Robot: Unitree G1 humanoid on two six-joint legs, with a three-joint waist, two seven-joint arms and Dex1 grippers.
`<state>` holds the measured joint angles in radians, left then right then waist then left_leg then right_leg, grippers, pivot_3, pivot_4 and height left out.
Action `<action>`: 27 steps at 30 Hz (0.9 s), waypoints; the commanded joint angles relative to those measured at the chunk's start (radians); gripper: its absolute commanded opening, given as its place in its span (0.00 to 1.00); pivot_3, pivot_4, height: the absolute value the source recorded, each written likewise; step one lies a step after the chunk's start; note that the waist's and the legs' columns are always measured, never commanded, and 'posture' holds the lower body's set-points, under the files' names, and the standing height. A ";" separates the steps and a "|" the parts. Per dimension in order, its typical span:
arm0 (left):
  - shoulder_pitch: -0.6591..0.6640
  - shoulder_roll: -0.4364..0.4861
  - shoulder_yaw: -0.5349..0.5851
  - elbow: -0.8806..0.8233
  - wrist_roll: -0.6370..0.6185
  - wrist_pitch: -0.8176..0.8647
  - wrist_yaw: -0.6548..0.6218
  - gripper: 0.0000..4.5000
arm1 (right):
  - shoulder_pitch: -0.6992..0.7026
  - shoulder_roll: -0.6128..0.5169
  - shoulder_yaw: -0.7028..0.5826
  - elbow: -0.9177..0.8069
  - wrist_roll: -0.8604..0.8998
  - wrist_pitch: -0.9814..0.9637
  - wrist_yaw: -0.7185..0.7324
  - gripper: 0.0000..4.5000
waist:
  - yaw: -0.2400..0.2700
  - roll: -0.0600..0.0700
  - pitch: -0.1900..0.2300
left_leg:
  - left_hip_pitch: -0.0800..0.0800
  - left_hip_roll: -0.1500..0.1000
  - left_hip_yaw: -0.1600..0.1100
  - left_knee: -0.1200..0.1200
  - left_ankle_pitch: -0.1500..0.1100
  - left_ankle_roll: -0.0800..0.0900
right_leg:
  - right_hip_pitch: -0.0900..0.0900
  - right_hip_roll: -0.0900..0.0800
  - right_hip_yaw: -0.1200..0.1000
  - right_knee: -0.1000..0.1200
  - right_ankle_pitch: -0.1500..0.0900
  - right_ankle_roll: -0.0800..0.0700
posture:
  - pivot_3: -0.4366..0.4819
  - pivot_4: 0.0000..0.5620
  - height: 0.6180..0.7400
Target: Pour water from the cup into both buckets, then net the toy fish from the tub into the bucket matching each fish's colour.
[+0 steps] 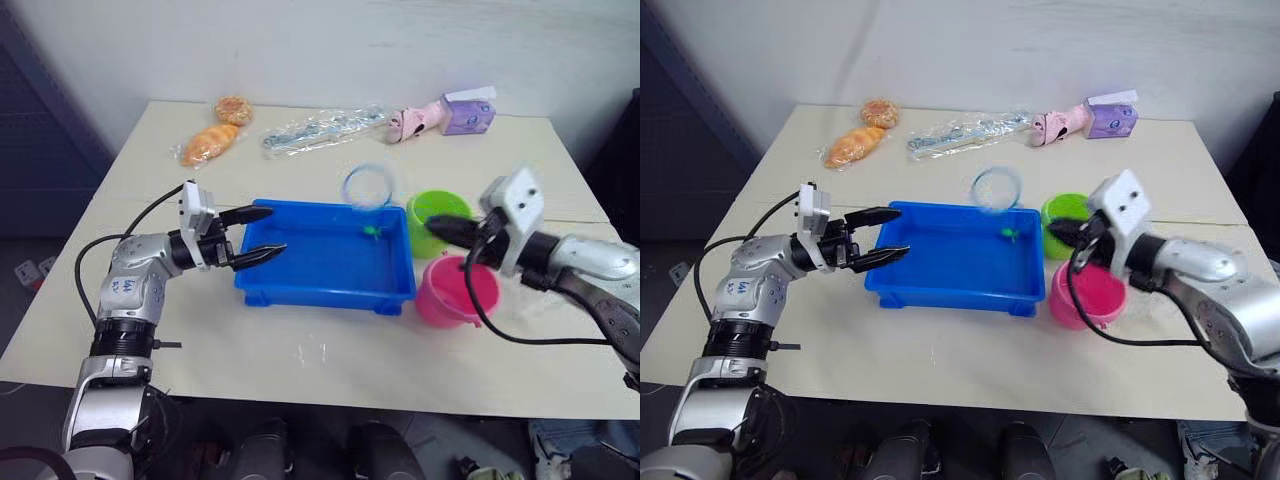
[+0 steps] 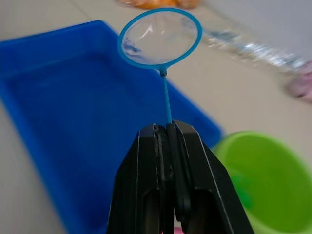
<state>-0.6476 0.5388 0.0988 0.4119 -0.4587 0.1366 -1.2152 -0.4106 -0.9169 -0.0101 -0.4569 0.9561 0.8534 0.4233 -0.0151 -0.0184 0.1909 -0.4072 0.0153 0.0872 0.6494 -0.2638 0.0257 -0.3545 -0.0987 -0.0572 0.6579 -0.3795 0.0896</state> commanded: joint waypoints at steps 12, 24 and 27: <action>0.009 0.037 0.018 -0.012 0.016 -0.059 -0.037 0.98 | -0.108 0.196 -0.044 0.033 0.382 0.528 -0.542 0.00 | -0.012 0.000 0.000 | -0.002 -0.001 0.001 -0.001 0.000 0.000 | -0.002 0.000 0.000 0.001 0.000 0.000 | 0.48 0.27 1.00; 0.013 0.007 0.005 -0.014 0.018 -0.089 -0.035 0.98 | -0.242 0.359 -0.104 0.276 0.379 0.678 -0.824 0.00 | -0.013 0.000 0.000 | -0.002 -0.001 0.003 -0.002 0.000 0.000 | -0.005 0.000 0.001 0.001 0.000 0.000 | 0.48 0.27 1.00; 0.019 0.002 0.004 -0.021 0.016 -0.090 -0.034 0.98 | -0.262 0.412 -0.127 0.305 0.331 0.673 -0.869 0.00 | -0.014 0.000 0.000 | -0.003 -0.001 0.003 -0.002 0.000 0.000 | -0.005 0.000 0.001 0.001 0.000 0.000 | 0.48 0.27 1.00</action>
<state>-0.6312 0.5418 0.0964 0.4126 -0.4420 0.0609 -1.2464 -0.6578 -0.5236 -0.0959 -0.1538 1.3162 1.5262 -0.4127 -0.0287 -0.0188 0.1907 -0.4103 0.0147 0.0899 0.6475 -0.2635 0.0256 -0.3598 -0.0985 -0.0559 0.6593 -0.3795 0.0897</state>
